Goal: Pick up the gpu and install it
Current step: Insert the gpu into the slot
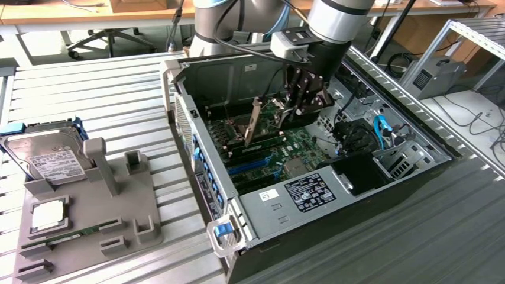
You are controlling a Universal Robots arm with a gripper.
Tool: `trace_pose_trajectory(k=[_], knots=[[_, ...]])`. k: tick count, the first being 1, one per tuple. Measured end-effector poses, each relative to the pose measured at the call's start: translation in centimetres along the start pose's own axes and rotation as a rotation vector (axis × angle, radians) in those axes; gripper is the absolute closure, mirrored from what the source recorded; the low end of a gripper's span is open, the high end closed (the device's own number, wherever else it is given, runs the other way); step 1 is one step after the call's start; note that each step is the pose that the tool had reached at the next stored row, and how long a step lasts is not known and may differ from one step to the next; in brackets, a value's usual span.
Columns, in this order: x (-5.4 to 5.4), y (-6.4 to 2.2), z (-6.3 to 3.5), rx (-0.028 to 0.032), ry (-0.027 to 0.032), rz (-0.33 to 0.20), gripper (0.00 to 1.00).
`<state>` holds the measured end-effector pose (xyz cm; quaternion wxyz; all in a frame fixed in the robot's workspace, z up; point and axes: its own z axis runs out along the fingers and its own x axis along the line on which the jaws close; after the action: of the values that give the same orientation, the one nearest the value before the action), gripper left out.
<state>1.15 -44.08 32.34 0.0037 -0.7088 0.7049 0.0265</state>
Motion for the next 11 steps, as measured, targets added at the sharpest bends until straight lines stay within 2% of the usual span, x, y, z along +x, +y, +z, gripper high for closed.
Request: trace_pose_trajectory(k=[11], knots=[[0.57, 0.14, 0.04, 0.0000, 0.0000, 0.000, 0.74]])
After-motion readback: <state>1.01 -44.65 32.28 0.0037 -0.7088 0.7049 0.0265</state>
